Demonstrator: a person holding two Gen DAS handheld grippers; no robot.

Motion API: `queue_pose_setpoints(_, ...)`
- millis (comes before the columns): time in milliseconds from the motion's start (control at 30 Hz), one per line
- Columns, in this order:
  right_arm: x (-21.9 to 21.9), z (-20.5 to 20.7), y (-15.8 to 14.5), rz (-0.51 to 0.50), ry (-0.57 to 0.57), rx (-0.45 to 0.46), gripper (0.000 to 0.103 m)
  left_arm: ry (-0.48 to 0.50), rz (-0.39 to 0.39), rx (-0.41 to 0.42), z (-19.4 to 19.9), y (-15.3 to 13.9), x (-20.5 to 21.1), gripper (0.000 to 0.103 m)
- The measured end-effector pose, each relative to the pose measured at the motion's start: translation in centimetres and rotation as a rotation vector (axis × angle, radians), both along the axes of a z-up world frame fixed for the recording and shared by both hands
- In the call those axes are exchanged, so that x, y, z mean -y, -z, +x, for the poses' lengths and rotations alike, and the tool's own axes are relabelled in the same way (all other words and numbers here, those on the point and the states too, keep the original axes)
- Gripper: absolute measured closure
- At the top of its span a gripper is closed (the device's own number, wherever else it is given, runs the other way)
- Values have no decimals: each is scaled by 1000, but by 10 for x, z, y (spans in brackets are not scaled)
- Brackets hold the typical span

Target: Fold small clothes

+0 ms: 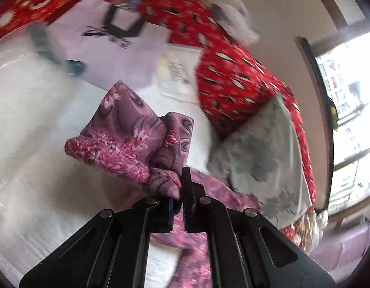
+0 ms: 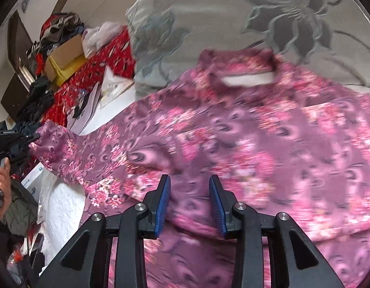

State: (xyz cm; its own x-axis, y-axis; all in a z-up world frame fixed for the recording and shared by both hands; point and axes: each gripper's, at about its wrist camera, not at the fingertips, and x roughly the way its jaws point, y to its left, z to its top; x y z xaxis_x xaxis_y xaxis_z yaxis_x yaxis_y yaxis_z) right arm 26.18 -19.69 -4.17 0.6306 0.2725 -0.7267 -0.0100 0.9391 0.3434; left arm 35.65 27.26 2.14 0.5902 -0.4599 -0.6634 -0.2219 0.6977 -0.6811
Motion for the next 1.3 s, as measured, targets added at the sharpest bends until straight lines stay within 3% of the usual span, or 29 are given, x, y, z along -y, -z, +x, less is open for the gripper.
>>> queue_pose_setpoints(167, 51, -18, -3, -96, 93, -20, 67, 84, 15, 12, 3, -20, 48, 100)
queue_pose_setpoints(433, 129, -49, 4, -187, 239, -44, 66, 237, 24, 12, -4, -28, 142, 100)
queue_pose_setpoints(567, 134, -61, 15, -195, 223, -18, 65, 311, 40, 7, -8, -31, 189, 100)
queue_pose_setpoints(667, 126, -67, 20, -238, 198, 23, 54, 356, 46, -2, -10, -33, 222, 100)
queue_pose_setpoints(767, 122, -69, 25, -258, 198, 49, 51, 402, 73, -8, -13, -33, 255, 100)
queue_pose_setpoints(867, 125, -70, 27, -223, 195, 59, 50, 449, 132, -19, -17, -24, 293, 100)
queue_pose_setpoints(1067, 132, -72, 28, -176, 193, 73, 49, 540, 219, -122, -30, 28, 363, 98)
queue_pose_setpoints(1133, 131, -73, 28, -174, 191, 75, 49, 577, 292, -160, -37, 49, 381, 92)
queue_pose_setpoints(1167, 131, -73, 28, -172, 191, 75, 48, 592, 315, -177, -39, 56, 384, 78)
queue_pose_setpoints(1200, 131, -73, 28, -170, 190, 75, 48, 611, 338, -195, -42, 62, 389, 73)
queue_pose_setpoints(1300, 131, -73, 29, -168, 189, 76, 48, 646, 344, -153, -53, 56, 388, 63)
